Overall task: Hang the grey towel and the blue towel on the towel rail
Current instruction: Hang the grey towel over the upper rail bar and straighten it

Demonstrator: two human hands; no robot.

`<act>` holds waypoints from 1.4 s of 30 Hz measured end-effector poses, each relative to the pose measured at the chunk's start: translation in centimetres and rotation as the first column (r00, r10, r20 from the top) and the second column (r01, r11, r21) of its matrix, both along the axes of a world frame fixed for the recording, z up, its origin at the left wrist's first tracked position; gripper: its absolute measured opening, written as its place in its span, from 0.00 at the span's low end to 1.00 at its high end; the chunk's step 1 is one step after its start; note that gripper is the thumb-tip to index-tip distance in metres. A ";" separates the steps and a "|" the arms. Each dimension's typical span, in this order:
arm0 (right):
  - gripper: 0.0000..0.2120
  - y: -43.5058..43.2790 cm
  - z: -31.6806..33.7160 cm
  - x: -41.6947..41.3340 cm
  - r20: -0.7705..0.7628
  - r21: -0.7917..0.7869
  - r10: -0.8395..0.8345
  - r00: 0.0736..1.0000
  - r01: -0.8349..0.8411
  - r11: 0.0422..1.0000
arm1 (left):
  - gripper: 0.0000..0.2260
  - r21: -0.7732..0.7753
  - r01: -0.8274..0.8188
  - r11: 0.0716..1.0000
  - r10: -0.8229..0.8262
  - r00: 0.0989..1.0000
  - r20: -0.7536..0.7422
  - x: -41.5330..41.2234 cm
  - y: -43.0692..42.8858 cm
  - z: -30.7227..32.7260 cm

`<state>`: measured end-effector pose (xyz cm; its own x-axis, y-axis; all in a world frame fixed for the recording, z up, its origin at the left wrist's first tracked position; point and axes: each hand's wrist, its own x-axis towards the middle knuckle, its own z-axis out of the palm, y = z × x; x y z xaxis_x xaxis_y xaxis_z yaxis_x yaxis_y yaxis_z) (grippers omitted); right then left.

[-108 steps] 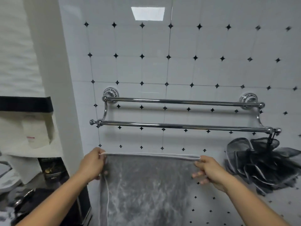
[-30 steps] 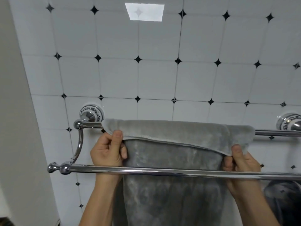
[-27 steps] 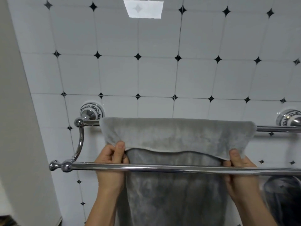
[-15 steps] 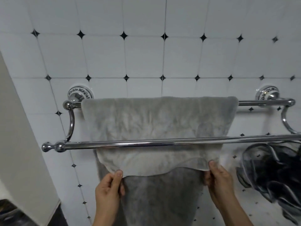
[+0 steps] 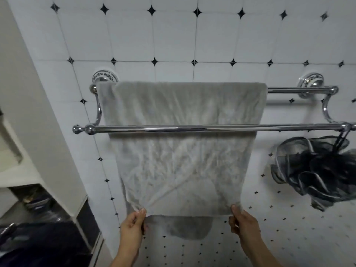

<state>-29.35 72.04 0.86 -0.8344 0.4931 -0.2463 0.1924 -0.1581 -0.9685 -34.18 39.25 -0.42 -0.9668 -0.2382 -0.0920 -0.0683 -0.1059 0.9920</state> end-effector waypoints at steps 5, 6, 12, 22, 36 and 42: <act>0.18 0.2 -0.7 1.0 0.144 0.123 0.104 0.984 -0.122 0.985 | 0.12 0.101 -0.029 0.994 0.021 0.997 0.078 1.0 -0.9 0.8; 0.18 0.5 0.2 0.7 0.138 0.186 0.137 0.981 -0.161 0.969 | 0.08 0.133 -0.008 0.991 -0.001 0.998 0.069 0.9 -1.1 1.7; 0.13 2.4 11.7 -2.1 -0.262 0.305 0.280 0.924 -0.196 0.932 | 0.16 0.272 0.231 0.934 -0.187 0.966 -0.176 -1.8 -3.0 10.1; 0.09 3.4 15.3 -3.5 -0.328 0.361 0.309 0.893 -0.183 0.914 | 0.25 0.178 0.395 0.901 -0.339 0.899 -0.279 -3.7 -5.5 16.5; 0.17 4.1 9.1 -0.4 -0.044 0.371 0.278 0.960 -0.243 0.897 | 0.15 -0.014 0.264 0.965 -0.264 0.960 -0.090 -2.8 -4.7 13.1; 0.21 3.7 13.3 0.3 0.266 0.640 0.330 0.906 -0.422 0.642 | 0.18 0.240 0.412 0.879 -0.370 0.907 -0.203 -2.4 -4.8 15.8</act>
<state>-29.05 75.74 14.20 -0.9737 0.2118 -0.0837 0.2018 0.6324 -0.7479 -36.55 34.44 15.42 -0.9830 0.1761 0.0519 -0.0167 -0.3671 0.9300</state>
